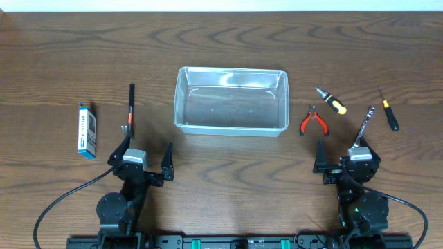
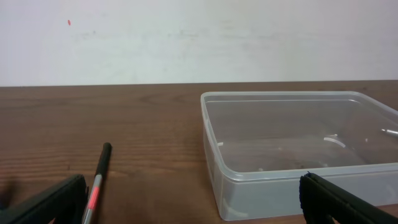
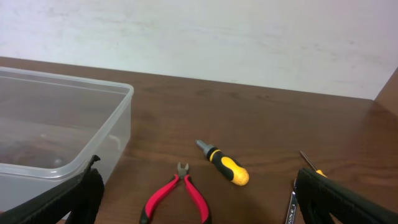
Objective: Pack container
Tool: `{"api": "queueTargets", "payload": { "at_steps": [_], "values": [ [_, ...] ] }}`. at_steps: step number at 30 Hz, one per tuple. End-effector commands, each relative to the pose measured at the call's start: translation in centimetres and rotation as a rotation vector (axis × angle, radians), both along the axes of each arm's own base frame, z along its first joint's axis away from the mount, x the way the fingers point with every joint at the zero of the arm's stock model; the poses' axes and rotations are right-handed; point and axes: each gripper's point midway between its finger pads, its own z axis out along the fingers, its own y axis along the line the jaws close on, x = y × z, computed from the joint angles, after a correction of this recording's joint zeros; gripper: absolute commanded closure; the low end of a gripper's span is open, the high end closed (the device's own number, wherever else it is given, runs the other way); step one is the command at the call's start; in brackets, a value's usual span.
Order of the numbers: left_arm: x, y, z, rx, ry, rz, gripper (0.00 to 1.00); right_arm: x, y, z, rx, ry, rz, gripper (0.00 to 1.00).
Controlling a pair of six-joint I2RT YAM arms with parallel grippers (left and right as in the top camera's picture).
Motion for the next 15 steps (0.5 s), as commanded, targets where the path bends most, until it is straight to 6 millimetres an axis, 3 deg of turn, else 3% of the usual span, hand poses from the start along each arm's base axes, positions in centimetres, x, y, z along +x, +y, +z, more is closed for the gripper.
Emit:
{"api": "queueTargets", "payload": {
  "at_steps": [1, 15],
  "values": [
    [-0.08, -0.26, -1.59, 0.004, 0.041, -0.018, 0.02, 0.0, -0.11, -0.09, 0.009, -0.001, -0.005, 0.01],
    [-0.08, -0.26, -1.58, 0.004, 0.041, -0.018, 0.02, 0.0, -0.07, -0.09, 0.013, -0.001, -0.003, 0.01]
  ]
}}
